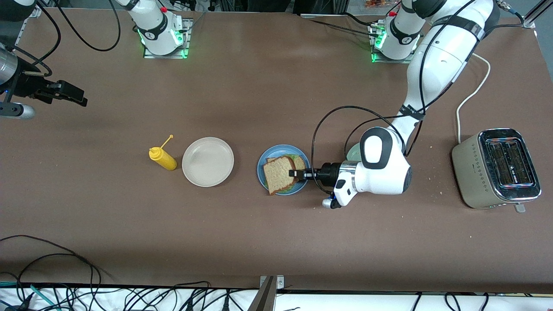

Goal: Make sandwich in blue plate with both arms
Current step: 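Lower the bread onto the lettuce on the blue plate with the left gripper, then open the left gripper and draw it back from the sandwich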

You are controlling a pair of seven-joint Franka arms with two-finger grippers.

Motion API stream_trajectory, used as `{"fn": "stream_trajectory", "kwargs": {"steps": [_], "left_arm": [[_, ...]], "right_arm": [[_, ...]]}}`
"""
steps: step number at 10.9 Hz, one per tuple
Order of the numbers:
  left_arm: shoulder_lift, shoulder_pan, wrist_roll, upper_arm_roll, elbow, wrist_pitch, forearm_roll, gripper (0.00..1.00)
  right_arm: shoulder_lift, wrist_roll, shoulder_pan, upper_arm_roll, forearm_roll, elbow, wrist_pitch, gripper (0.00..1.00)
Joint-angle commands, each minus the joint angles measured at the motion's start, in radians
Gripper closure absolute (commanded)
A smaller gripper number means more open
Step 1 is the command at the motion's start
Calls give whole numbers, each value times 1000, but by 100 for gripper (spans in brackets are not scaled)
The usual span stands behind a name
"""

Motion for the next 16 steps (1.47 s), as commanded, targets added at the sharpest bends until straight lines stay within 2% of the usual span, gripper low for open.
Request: {"fn": "stream_trajectory", "kwargs": {"steps": [1,3,7,11,12,13,16], "left_arm": [[11,14,33,-1,-19,8,-22,51],[8,30,36,-1,-31,5,-21,0],[-3,75,38,1,-45,-3,-18,0],[-26,148,35,1,-50,-58,60,0],[-56,168,33,1,-50,-78,123,0],[-97,185,30,1,-47,-104,233,0],[-231,225,32,-2,-30,-188,671,0]], "right_arm": [[16,-3,-5,11,6,34,-20,0],[10,12,-7,10,3,34,-9,0],[10,11,-8,7,-7,33,9,0],[8,17,-10,5,-25,34,8,0],[8,17,-10,2,-21,33,3,0],[8,17,-10,-1,-19,34,6,0],[6,14,-10,1,-31,34,9,0]]}}
